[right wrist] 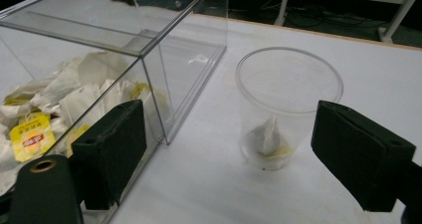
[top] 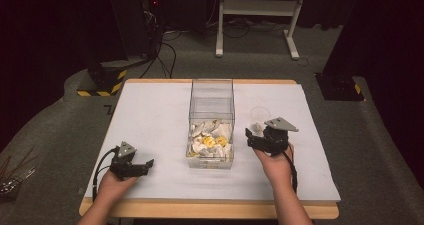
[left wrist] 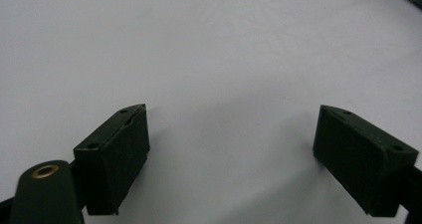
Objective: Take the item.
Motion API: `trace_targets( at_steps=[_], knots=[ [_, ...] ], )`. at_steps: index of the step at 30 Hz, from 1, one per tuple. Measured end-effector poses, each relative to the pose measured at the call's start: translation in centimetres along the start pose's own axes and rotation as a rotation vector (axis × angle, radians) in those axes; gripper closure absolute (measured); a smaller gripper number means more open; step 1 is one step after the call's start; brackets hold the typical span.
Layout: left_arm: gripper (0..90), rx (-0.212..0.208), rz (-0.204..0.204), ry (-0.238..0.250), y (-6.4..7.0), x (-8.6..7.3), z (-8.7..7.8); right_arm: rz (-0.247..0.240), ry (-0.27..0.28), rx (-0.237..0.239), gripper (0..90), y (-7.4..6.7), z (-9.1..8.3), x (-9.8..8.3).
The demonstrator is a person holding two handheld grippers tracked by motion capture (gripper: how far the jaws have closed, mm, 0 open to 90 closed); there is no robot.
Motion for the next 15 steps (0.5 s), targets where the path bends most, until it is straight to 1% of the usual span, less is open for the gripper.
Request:
trace_targets(
  at_steps=[5,15],
  knots=[
    [14.7,0.0,0.001,0.0,0.0,0.0,0.0,-0.022,-0.021,0.011,14.5,-0.7,0.0,-1.1],
    [14.7,0.001,0.001,0.0,0.0,0.0,0.0,-0.04,-0.078,0.023,14.3,-1.9,0.6,-4.0]
  ],
)
Point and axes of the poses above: each handheld gripper's, and its own axes: z roughly forward along the jaws, x roughly out of its top, y roughly to its right, the point moved 3 cm from there along z, roughly forward along the jaws, and after that the axes turned 4 degrees about -y, right-handed, at the moved point
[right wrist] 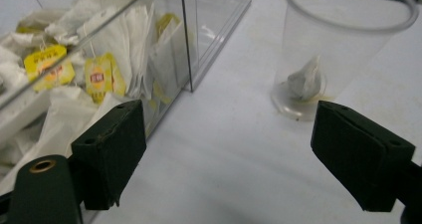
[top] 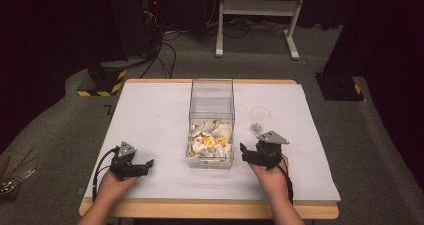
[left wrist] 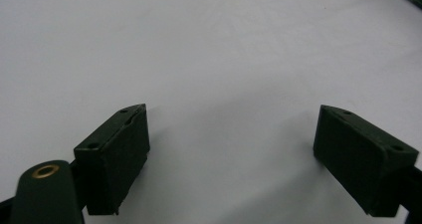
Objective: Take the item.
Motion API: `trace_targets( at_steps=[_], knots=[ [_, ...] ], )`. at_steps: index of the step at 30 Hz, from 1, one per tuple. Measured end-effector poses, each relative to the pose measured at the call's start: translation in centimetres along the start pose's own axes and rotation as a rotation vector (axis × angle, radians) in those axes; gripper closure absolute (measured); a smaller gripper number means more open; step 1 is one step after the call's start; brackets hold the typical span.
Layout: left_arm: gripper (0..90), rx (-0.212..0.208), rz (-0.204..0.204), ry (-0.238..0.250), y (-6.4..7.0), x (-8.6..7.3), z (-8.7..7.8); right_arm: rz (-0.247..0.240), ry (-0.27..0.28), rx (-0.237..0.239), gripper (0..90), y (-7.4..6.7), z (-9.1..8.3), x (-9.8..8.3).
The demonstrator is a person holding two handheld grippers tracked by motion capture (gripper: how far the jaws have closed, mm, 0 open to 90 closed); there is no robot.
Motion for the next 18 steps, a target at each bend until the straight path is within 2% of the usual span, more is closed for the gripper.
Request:
trace_targets(
  at_steps=[7,14,16,18],
  knots=[
    [14.7,0.0,0.0,0.0,0.0,0.0,0.0,0.009,-0.056,0.001,14.0,0.0,0.6,-2.5],
    [14.7,0.0,-0.001,0.0,0.0,0.0,0.0,0.034,-0.149,-0.012,13.7,0.5,1.4,-4.5],
    [14.7,-0.001,-0.001,-0.001,0.0,0.0,0.0,0.025,-0.152,-0.019,14.1,0.3,1.4,-4.6],
    [14.8,-0.001,-0.002,0.001,0.0,0.0,0.0,0.0,-0.18,-0.039,14.3,0.0,1.6,-4.6]
  ],
)
Point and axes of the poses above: each handheld gripper's, and its own axes: z roughly forward along the jaws, x roughly out of its top, y roughly to its right, the point moved 3 cm from there along z, roughly forward along the jaws, and after that the axes turned 4 degrees about -y, right-handed, at the moved point
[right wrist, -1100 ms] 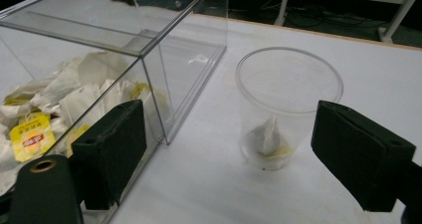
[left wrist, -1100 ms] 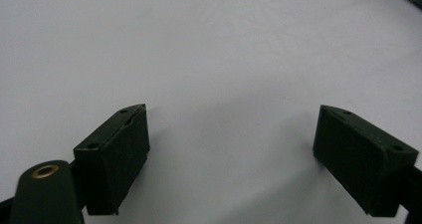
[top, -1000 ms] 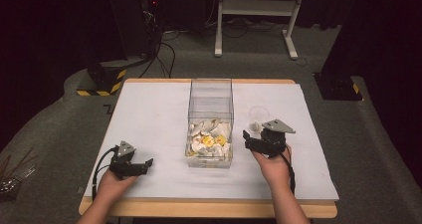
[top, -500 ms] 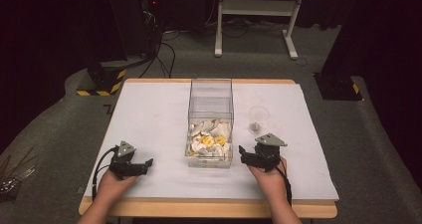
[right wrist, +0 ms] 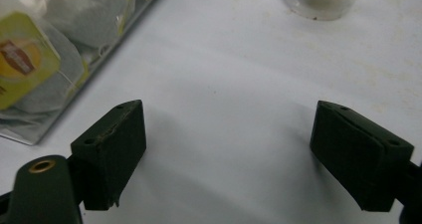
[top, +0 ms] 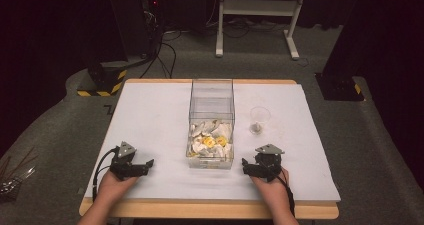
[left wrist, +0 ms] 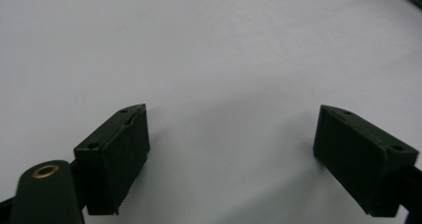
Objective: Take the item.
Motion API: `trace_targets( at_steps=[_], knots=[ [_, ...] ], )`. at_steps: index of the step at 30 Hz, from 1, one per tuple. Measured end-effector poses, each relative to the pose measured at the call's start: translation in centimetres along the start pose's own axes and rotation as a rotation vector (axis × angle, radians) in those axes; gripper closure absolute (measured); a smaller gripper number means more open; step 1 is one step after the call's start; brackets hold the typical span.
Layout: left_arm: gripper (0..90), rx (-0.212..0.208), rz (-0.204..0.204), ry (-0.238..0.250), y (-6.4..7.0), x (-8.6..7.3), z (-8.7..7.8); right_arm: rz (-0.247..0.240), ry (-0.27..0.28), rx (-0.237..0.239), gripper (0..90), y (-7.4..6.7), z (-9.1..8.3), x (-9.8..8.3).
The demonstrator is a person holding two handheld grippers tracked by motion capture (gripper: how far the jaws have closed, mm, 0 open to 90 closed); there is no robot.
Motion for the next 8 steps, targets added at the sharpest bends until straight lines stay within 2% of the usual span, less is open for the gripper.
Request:
trace_targets(
  at_steps=[8],
  knots=[
    [14.9,-0.001,-0.002,0.0,0.02,-0.01,-0.01,0.002,0.001,0.004,14.4,0.02,0.01,0.0]
  ],
)
Point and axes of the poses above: each handheld gripper's, and its own axes: z roughly forward along the jaws, x roughly out of its top, y roughly to its right, the point moved 3 cm from there along z, roughly forward along the jaws, and after that the axes turned 4 degrees about -y, right-handed, at the moved point
